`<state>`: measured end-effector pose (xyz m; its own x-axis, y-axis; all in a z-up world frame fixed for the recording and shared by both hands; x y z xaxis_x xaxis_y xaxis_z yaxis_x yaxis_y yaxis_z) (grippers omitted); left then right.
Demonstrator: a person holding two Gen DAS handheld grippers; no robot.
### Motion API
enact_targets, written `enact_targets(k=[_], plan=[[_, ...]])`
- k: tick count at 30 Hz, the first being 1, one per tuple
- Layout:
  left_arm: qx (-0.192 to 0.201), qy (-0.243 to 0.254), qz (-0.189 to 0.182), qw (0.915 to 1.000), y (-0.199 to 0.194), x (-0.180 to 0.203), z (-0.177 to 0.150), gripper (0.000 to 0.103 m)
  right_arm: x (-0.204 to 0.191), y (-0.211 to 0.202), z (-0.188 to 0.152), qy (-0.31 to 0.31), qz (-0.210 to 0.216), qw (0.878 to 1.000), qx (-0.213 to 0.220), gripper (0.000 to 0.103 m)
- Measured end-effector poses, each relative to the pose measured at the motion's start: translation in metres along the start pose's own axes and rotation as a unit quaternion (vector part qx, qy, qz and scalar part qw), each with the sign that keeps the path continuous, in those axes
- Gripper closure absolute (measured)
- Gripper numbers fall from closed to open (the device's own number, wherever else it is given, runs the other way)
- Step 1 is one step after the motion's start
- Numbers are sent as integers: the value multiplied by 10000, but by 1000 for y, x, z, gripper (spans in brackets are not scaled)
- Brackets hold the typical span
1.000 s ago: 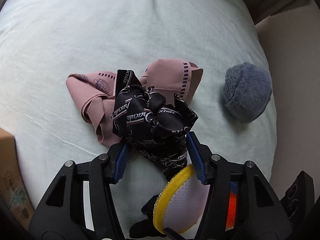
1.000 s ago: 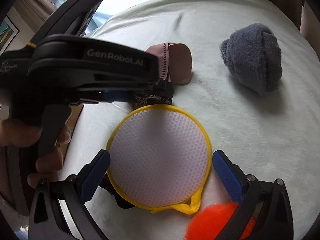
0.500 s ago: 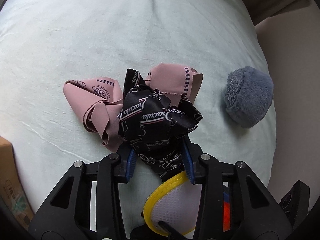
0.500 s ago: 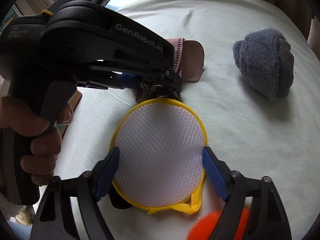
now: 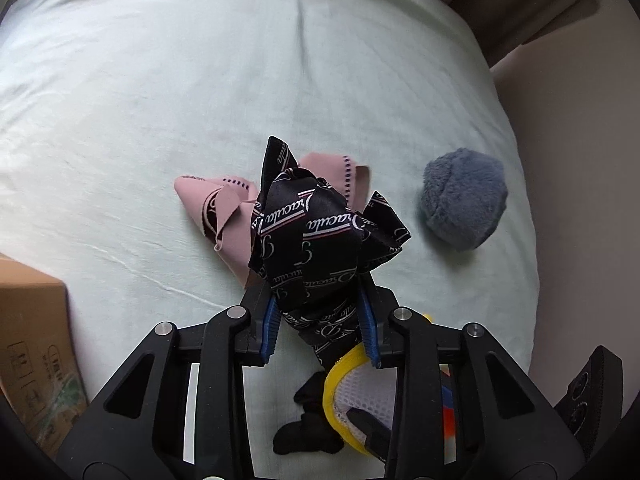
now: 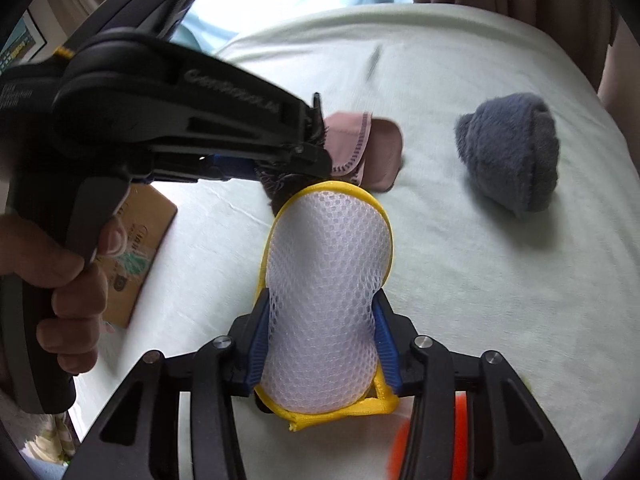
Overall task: Organize soft objects
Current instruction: 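Carry scarf and mesh pad over the box and open both tools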
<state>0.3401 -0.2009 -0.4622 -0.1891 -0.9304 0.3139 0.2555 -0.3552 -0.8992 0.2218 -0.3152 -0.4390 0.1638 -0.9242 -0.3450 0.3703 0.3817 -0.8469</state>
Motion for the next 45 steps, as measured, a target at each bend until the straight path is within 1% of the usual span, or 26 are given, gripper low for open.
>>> enact_targets(k=[3,6,10,16,24,31,35,38,41,45], plan=[[134,14,-30,9999,-17,4,1,73,0,-13,2,63,-15,9999,103,60],[264,71,-46,9996,-37,6,-1,73,2,-35,4,89,-71,9997,230,60],[416,123,-56,9990,-66,9,-4,73,-4,-48,10,118,-150,9991,383,60],[725,167,-82,9972,-125,17,-13,73,-16,-94,11,209,-268,9970,698,60],[1166,302,-44,9927,-218,29,-30,73,-51,-166,16,233,-406,9930,1088,62],[1531,258,6,9879,-296,19,-48,73,-103,-221,29,110,-396,9895,1385,62],[1699,223,6,9852,-332,2,-60,73,-140,-237,36,40,-367,9881,1492,62],[1813,221,13,9832,-355,-14,-65,73,-172,-244,40,-8,-332,9869,1579,62],[1858,231,-5,9823,-374,-37,-70,73,-207,-242,42,-64,-341,9859,1635,62],[1799,310,-1,9832,-398,-78,-74,73,-253,-227,49,47,-365,9859,1634,62]])
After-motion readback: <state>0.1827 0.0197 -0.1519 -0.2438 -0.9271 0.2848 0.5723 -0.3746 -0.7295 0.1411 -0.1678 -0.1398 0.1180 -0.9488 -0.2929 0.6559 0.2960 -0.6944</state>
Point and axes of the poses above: each gripper's, at about its wrist camera, not at the fingertips, and y roughly the way its jaws point, x to its right, z to its top, the point moved 1 cm from there along y, roughly the way its jaws point, and after that the axes turned 9 degrees about y, right-handed, at the moved point
